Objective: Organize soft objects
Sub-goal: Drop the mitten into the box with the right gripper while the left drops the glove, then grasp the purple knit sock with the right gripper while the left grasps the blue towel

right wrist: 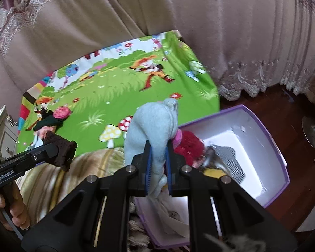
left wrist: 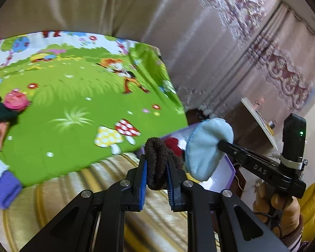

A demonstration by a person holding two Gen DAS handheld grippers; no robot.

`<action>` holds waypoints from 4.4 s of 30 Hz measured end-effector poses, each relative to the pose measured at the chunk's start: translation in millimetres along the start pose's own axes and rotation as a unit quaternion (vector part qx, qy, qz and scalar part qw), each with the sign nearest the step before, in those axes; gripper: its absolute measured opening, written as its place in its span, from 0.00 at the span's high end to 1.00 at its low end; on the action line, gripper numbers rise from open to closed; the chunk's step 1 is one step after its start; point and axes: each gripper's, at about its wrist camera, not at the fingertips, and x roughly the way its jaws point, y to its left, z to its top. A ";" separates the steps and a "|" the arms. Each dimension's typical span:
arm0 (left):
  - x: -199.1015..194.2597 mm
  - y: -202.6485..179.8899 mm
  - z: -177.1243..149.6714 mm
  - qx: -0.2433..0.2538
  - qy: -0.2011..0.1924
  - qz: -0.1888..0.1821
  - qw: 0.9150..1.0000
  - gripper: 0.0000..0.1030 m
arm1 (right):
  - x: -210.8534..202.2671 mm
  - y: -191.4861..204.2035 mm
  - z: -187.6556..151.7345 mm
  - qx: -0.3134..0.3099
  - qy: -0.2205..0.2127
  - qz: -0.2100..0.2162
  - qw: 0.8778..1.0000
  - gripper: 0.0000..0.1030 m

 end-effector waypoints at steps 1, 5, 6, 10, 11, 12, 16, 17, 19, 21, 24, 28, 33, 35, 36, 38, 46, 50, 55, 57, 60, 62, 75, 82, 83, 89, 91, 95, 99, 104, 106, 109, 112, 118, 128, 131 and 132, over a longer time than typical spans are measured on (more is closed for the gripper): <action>4.6 -5.4 -1.3 0.004 0.007 -0.005 1.000 0.83 | -0.4 -5.0 -2.1 0.003 0.002 -0.004 1.000 0.85; 19.1 -22.6 -8.1 0.017 0.031 -0.018 0.999 0.83 | -0.9 -22.3 -11.7 0.015 0.013 -0.009 1.000 0.85; 21.8 -26.5 -10.2 0.020 0.036 -0.021 0.999 0.83 | -0.4 -26.3 -14.7 0.017 0.017 -0.012 1.000 0.85; 33.7 -42.2 -15.3 0.034 0.054 -0.028 0.998 0.83 | 3.0 -38.4 -24.1 0.025 0.030 -0.019 0.999 0.85; 36.2 -45.2 -15.7 0.037 0.057 -0.029 0.997 0.83 | 3.6 -40.5 -26.6 0.025 0.033 -0.021 0.999 0.85; 39.0 -48.3 -16.2 0.040 0.060 -0.030 0.997 0.83 | 4.2 -42.1 -28.5 0.025 0.036 -0.023 0.999 0.85; 49.5 -59.1 -17.5 0.050 0.072 -0.034 0.996 0.83 | 5.7 -48.6 -35.8 0.025 0.044 -0.035 0.998 0.85; 50.8 -60.7 -17.0 0.052 0.073 -0.035 0.995 0.83 | 6.1 -49.9 -37.0 0.025 0.045 -0.037 0.998 0.85; 55.0 -65.2 -17.0 0.056 0.077 -0.037 0.995 0.83 | 6.0 -53.6 -39.4 0.026 0.047 -0.040 0.998 0.84; 59.5 -68.6 -17.8 0.059 0.082 -0.040 0.994 0.83 | 6.3 -57.2 -40.0 0.030 0.050 -0.042 0.997 0.83; 65.1 -72.3 -19.4 0.064 0.091 -0.040 0.993 0.81 | 6.4 -60.4 -41.6 0.034 0.051 -0.044 0.997 0.83; 69.9 -72.0 -20.9 0.062 0.097 -0.033 0.993 0.74 | 7.3 -63.7 -41.4 0.043 0.050 -0.042 0.997 0.83; 69.2 -69.9 -20.4 0.057 0.095 -0.034 0.993 0.56 | 7.4 -62.8 -40.7 0.043 0.049 -0.043 0.997 0.83; 67.4 -68.9 -20.1 0.056 0.092 -0.038 0.993 0.55 | 7.9 -60.8 -39.9 0.039 0.050 -0.047 0.997 0.83; 65.9 -67.8 -19.6 0.054 0.090 -0.038 0.994 0.55 | 7.5 -59.4 -39.5 0.037 0.049 -0.047 0.997 0.83; 63.2 -66.0 -18.9 0.051 0.086 -0.037 0.994 0.55 | 7.2 -57.0 -38.1 0.035 0.047 -0.045 0.997 0.83; 39.9 -44.1 -13.9 0.034 0.059 -0.017 0.998 0.55 | 10.7 -39.7 -31.1 0.027 0.048 -0.026 0.998 0.71; 25.4 -26.0 -11.6 0.021 0.045 -0.002 0.999 0.55 | 11.4 -25.9 -25.9 0.013 0.043 -0.016 0.999 0.58; 7.6 3.6 -11.3 -0.009 0.033 0.012 0.999 0.55 | 14.6 -6.4 -20.7 -0.005 0.043 -0.006 0.999 0.53; -1.8 17.4 -12.9 -0.023 0.027 0.020 0.999 0.55 | 16.1 -0.4 -19.3 -0.012 0.044 -0.002 0.999 0.52; -15.1 35.3 -15.4 -0.042 0.018 0.032 0.998 0.55 | 19.3 10.0 -17.2 -0.022 0.046 0.005 0.999 0.51; -26.5 50.2 -17.5 -0.055 0.009 0.042 0.998 0.55 | 22.3 18.5 -16.0 -0.029 0.049 0.011 0.998 0.50; -117.1 173.8 -32.0 -0.184 -0.046 0.167 0.968 0.52 | 46.1 82.2 -6.5 -0.085 0.064 0.062 0.992 0.46; -132.4 237.3 -37.3 -0.258 -0.033 0.229 0.938 0.31 | 59.1 117.9 1.6 -0.118 0.068 0.083 0.987 0.45; -132.1 244.1 -38.5 -0.269 -0.030 0.233 0.934 0.29 | 60.3 123.1 2.9 -0.122 0.068 0.086 0.986 0.45; -113.4 269.5 -36.1 -0.313 0.002 0.220 0.924 0.28 | 69.4 153.0 6.8 -0.150 0.072 0.108 0.980 0.44; -102.0 270.3 -28.4 -0.304 0.010 0.217 0.927 0.28 | 73.2 164.4 7.0 -0.160 0.074 0.117 0.977 0.44; -80.6 269.6 -16.2 -0.281 0.031 0.229 0.932 0.28 | 77.4 186.0 6.2 -0.181 0.077 0.134 0.971 0.43; -62.6 263.8 -6.3 -0.240 0.053 0.254 0.935 0.38 | 79.3 203.3 2.6 -0.199 0.081 0.149 0.965 0.41; -60.1 267.6 -4.9 -0.228 0.058 0.274 0.933 0.72 | 83.2 219.3 -3.9 -0.215 0.093 0.168 0.958 0.39; -68.8 268.1 -6.2 -0.233 0.040 0.271 0.933 0.85 | 83.5 224.7 -6.2 -0.221 0.096 0.172 0.955 0.39; -87.5 266.3 -10.2 -0.243 0.005 0.267 0.933 0.86 | 84.2 231.5 -8.0 -0.227 0.099 0.176 0.953 0.38; -103.2 264.9 -13.2 -0.253 -0.026 0.264 0.931 0.88 | 85.5 240.9 -11.1 -0.235 0.105 0.183 0.949 0.37; -129.1 270.0 -17.6 -0.270 -0.081 0.284 0.916 0.90 | 89.8 267.6 -21.3 -0.261 0.123 0.205 0.935 0.34; -164.4 276.4 -23.7 -0.280 -0.139 0.284 0.906 0.90 | 108.5 314.4 -34.9 -0.301 0.169 0.246 0.906 0.29; -170.1 273.3 -25.0 -0.277 -0.150 0.281 0.906 0.90 | 120.6 327.6 -37.7 -0.309 0.187 0.254 0.897 0.28; -172.9 272.7 -26.1 -0.277 -0.153 0.279 0.907 0.90 | 124.8 331.7 -38.3 -0.312 0.192 0.254 0.895 0.27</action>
